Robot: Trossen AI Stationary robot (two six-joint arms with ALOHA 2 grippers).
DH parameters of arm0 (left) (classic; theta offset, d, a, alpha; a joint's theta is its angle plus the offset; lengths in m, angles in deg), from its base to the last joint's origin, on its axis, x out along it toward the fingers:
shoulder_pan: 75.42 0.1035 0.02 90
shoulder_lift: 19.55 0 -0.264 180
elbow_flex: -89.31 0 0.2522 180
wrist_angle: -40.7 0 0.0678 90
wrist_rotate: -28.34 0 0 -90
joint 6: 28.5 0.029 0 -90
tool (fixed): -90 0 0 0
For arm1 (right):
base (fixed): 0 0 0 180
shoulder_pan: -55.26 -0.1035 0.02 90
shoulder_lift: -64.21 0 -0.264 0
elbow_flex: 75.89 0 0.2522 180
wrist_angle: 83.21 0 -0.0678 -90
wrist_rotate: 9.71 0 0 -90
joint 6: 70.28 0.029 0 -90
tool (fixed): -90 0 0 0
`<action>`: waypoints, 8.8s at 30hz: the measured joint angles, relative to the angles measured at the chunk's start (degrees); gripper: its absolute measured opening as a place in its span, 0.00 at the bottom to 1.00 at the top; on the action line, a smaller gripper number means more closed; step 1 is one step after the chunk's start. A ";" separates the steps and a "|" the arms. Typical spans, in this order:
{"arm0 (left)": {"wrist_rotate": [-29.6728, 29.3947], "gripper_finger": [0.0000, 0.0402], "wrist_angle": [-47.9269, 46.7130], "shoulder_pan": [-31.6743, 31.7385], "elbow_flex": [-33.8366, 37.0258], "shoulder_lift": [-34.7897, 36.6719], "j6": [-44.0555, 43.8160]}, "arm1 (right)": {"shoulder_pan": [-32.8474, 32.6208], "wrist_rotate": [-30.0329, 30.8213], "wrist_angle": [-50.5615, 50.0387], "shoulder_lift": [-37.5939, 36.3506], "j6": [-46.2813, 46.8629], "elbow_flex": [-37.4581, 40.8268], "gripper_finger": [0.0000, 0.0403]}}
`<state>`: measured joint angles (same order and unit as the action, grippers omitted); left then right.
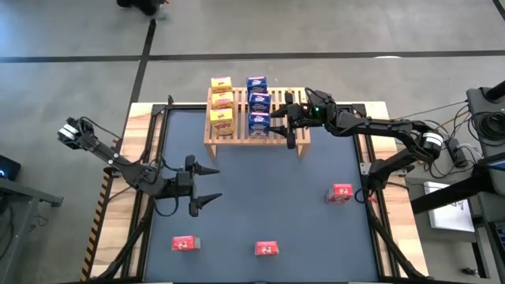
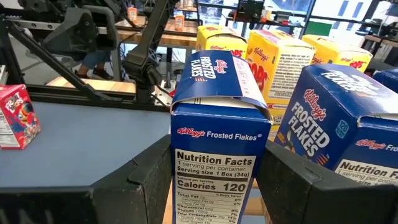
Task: Stack cereal on shelf
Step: Put the blue cereal box aligned with the other blue cereal box on the shelf, then put the bottom left red cereal box on the shelf
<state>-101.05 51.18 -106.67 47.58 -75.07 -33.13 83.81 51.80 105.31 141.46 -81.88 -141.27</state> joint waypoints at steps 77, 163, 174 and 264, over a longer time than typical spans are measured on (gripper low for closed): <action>27.02 0.84 -49.52 -4.90 -18.07 -8.06 -25.55 | -36.90 33.85 -29.28 -21.97 10.29 6.99 0.65; 8.52 0.51 -81.42 -32.12 -35.73 -32.63 -64.36 | -48.19 43.58 -27.27 -21.92 19.13 6.99 0.61; 8.40 0.50 -81.29 -32.11 -36.68 -32.33 -63.85 | -48.19 43.58 -27.31 -21.92 19.50 7.02 0.61; -9.75 0.40 -64.49 -18.10 -32.96 -19.62 -34.83 | -48.04 42.09 17.57 11.26 8.95 2.43 0.61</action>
<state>-110.80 -13.31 -124.76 14.62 -94.70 -67.96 35.77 93.89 122.88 152.72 -72.93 -138.84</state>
